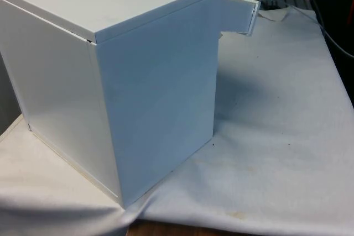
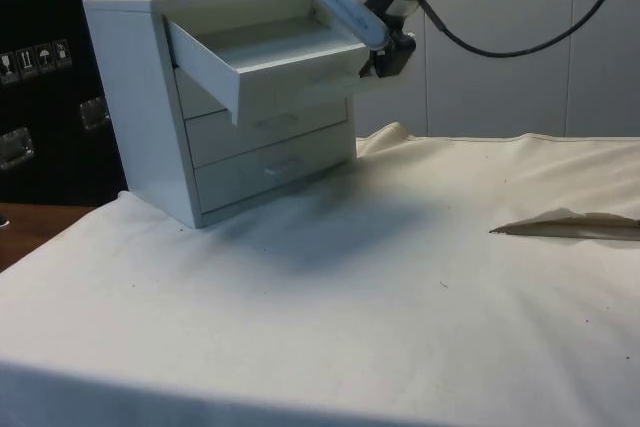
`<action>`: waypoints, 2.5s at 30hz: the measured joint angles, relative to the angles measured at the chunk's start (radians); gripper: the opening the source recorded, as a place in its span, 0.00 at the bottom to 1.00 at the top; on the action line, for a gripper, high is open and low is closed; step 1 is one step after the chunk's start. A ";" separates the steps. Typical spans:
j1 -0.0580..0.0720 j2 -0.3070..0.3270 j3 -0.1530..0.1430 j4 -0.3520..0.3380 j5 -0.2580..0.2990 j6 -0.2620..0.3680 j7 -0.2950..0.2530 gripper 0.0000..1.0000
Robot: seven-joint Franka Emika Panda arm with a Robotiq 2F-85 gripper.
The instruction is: Open the drawer, then close it.
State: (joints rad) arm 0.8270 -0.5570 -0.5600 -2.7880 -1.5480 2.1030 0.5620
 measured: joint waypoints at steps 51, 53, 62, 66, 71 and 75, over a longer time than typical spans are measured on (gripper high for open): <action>0.007 0.172 -0.004 0.006 0.000 0.092 0.168 0.00; 0.007 0.183 -0.010 0.017 0.000 0.093 0.168 0.00; 0.003 0.202 -0.026 0.044 -0.001 0.090 0.148 0.00; 0.003 0.201 -0.026 0.052 -0.002 0.083 0.139 0.00; 0.002 0.200 -0.026 0.062 -0.002 0.074 0.129 0.00; 0.002 0.200 -0.026 0.064 -0.002 0.073 0.124 0.00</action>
State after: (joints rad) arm 0.8290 -0.3570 -0.5860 -2.7240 -1.5500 2.1760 0.6860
